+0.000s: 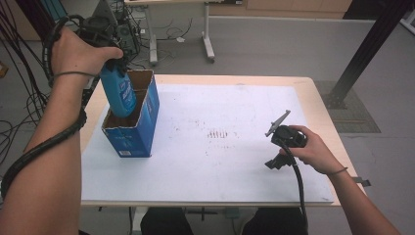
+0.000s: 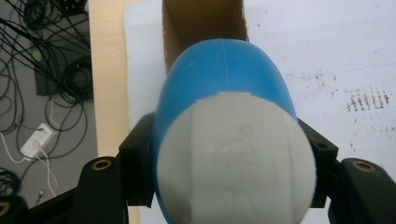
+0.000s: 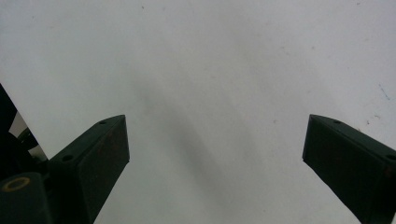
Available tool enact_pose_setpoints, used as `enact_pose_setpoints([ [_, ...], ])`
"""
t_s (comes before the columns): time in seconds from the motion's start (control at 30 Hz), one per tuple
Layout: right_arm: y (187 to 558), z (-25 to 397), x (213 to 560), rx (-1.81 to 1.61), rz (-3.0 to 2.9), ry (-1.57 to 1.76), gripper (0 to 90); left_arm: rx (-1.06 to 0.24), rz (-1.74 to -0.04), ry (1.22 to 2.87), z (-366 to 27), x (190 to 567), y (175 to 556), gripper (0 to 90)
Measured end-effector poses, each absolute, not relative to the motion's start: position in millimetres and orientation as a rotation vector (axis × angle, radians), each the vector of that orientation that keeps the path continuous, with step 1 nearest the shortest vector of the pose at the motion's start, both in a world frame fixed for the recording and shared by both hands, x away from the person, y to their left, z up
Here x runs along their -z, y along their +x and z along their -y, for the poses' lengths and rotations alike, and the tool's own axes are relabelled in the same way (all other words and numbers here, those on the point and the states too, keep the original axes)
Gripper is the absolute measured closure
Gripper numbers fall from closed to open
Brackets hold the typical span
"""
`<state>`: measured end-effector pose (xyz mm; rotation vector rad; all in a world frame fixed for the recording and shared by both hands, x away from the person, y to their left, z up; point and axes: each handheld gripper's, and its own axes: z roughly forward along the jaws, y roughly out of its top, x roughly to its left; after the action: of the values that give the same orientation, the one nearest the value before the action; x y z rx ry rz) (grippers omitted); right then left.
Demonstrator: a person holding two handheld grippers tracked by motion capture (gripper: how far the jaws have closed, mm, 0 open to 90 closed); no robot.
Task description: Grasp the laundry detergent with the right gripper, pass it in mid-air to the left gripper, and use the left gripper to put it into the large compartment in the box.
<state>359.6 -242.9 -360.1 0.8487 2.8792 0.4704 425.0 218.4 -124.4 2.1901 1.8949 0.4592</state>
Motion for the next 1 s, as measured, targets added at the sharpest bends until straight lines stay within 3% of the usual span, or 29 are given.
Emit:
enact_pose_setpoints([
  [1.0, 359.7, 242.5, 362.3, -0.460, -2.884, 0.851, 6.4, -0.393, -1.917, 2.203, -231.6, 199.6, 434.9, 37.7],
])
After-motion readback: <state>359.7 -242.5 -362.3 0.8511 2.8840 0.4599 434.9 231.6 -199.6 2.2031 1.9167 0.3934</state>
